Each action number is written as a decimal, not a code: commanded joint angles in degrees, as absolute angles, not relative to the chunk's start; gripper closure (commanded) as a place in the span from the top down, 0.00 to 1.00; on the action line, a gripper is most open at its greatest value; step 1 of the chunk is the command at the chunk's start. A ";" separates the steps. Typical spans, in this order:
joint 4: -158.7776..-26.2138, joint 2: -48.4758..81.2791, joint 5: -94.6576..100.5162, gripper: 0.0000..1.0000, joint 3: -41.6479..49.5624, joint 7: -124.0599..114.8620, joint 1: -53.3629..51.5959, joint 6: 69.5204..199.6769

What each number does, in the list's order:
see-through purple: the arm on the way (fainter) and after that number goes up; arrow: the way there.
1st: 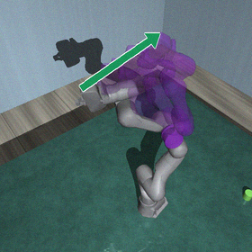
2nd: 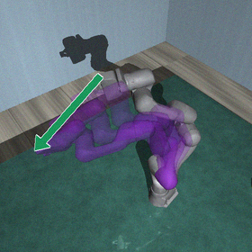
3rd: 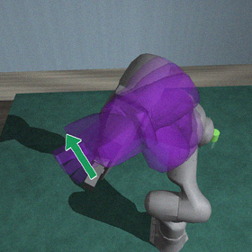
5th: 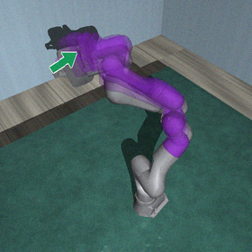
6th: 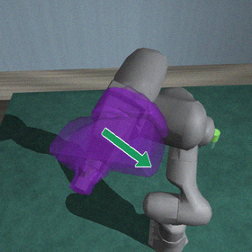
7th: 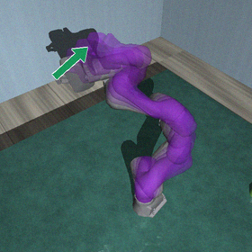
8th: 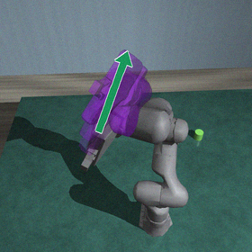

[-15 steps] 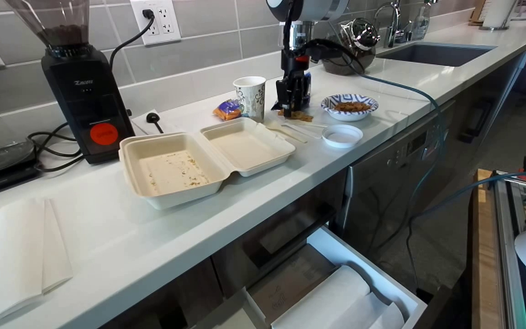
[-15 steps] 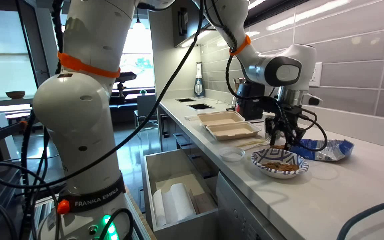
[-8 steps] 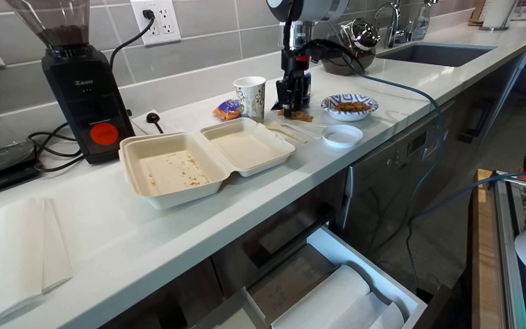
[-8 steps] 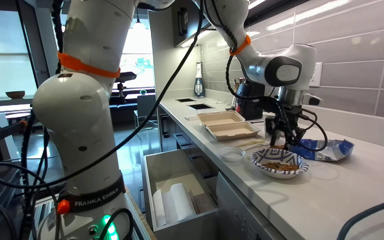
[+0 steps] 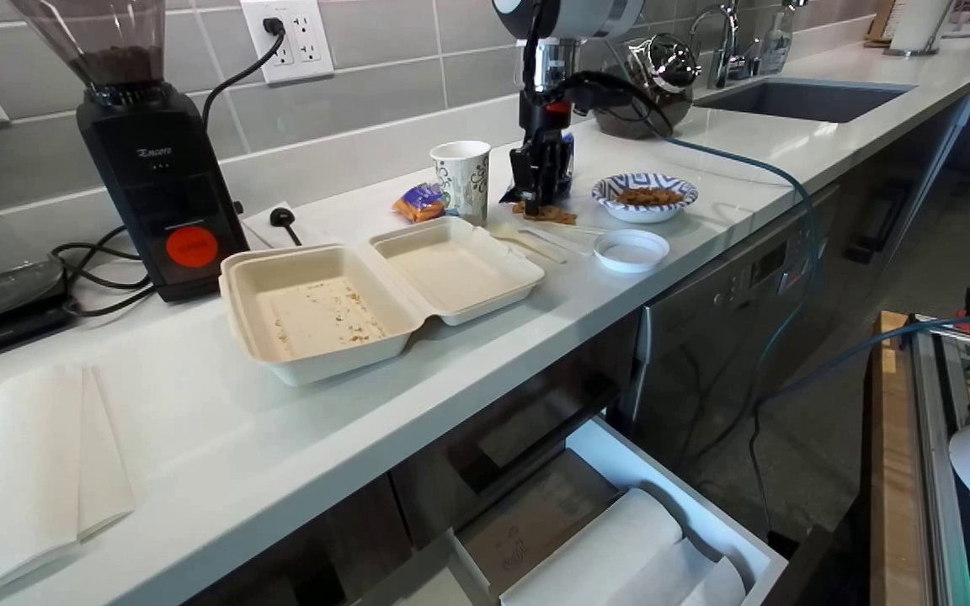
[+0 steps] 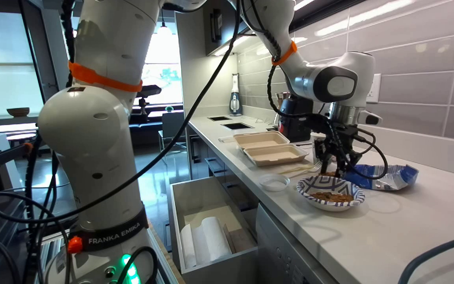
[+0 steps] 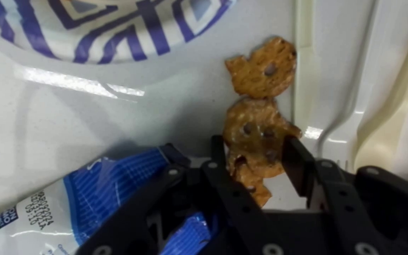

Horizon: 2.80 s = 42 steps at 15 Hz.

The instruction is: Move the cookie on the counter to the slightly to the left

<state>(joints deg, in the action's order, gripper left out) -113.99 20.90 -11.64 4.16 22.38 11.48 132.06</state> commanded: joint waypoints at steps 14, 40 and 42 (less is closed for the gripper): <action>-113.64 20.64 -13.54 0.39 2.72 23.15 13.36 129.92; -114.77 19.18 -16.13 0.22 2.21 24.25 14.76 130.21; -114.92 19.10 -16.25 0.21 2.18 24.42 14.84 130.27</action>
<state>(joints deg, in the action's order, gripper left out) -114.02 20.26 -14.65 2.84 22.86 13.91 132.05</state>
